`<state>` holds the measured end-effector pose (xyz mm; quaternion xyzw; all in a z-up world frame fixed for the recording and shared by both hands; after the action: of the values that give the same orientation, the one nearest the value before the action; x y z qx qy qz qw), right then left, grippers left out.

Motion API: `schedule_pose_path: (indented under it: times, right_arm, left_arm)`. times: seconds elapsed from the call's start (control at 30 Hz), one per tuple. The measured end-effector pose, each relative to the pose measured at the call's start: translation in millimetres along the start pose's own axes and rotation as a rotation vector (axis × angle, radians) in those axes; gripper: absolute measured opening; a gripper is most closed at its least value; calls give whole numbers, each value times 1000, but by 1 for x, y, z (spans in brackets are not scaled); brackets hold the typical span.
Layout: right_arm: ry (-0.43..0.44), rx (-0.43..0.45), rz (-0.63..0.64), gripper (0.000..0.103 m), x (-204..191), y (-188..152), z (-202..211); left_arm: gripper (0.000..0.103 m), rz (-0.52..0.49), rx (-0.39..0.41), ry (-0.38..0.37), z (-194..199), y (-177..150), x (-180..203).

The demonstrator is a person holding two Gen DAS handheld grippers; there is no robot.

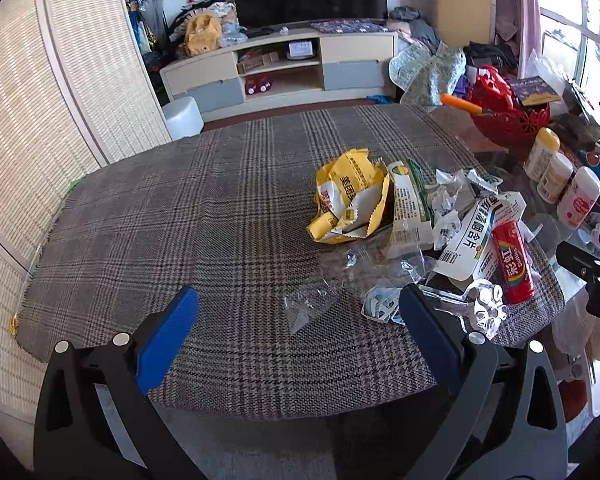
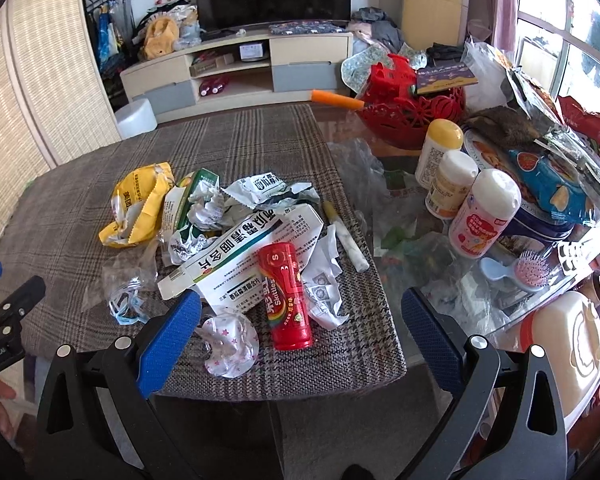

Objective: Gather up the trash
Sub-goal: 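Grasp the clear plastic wrapper with the left tool while the right tool grasps the red Skittles tube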

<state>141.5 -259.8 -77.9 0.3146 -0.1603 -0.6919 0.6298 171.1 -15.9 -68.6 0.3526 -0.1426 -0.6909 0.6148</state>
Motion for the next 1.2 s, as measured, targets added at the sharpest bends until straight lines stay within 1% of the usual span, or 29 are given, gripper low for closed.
schedule_pose_path:
  times: [0.1, 0.23, 0.3, 0.33, 0.37, 0.4, 0.43, 0.47, 0.53, 0.57, 0.6, 0.8, 0.97, 1.2]
  right_arm:
    - [-2, -37, -12, 100, 7, 0, -11]
    - [10, -79, -23, 100, 14, -5, -28]
    - [4, -107, -22, 99, 17, -8, -38]
    - [5, -121, -20, 96, 18, -9, -42]
    - [15, -136, -22, 84, 18, -11, -46]
    - [42, -150, -30, 71, 17, -12, -50]
    - [77, -160, -37, 67, 15, -13, -53]
    - [93, -165, -40, 66, 14, -14, -55]
    - [76, -163, -14, 65, 11, -13, -56]
    - [72, -164, -6, 58, 10, -13, -56]
    - [79, -165, -5, 52, 8, -13, -57]
    - [71, -175, -7, 52, 9, -14, -62]
    - [62, -183, 4, 52, 8, -16, -66]
    - [50, -198, 1, 52, 10, -19, -76]
  left_arm:
    - [95, -32, -53, -17, -16, 2, 15]
    - [95, 7, -100, -61, -28, 7, 23]
    - [95, 1, -125, -85, -33, 10, 29]
    - [92, -10, -133, -93, -35, 10, 32]
    - [88, -22, -137, -96, -36, 11, 35]
    - [87, -32, -139, -100, -38, 12, 39]
    - [82, -38, -142, -106, -38, 12, 41]
    - [78, -42, -147, -113, -39, 12, 43]
    - [73, -42, -159, -140, -41, 14, 48]
    - [70, -38, -163, -156, -41, 14, 50]
    - [69, -37, -168, -171, -43, 15, 52]
    - [69, -54, -178, -197, -47, 14, 63]
    - [69, -76, -203, -196, -60, 9, 72]
    - [70, -91, -207, -203, -67, 6, 85]
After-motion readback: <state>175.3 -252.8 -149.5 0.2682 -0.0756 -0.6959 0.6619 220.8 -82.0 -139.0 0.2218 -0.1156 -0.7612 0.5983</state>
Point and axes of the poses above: each gripper's, at about its wrist camera, not at the fingertips, and z roughly against the way its jaws point, x to its right, y to its top, the point moved 7 cm from there along -z, roughly the way its jaws point, and after that the axes turned 14 degrees about y, right-handed, at the moved point
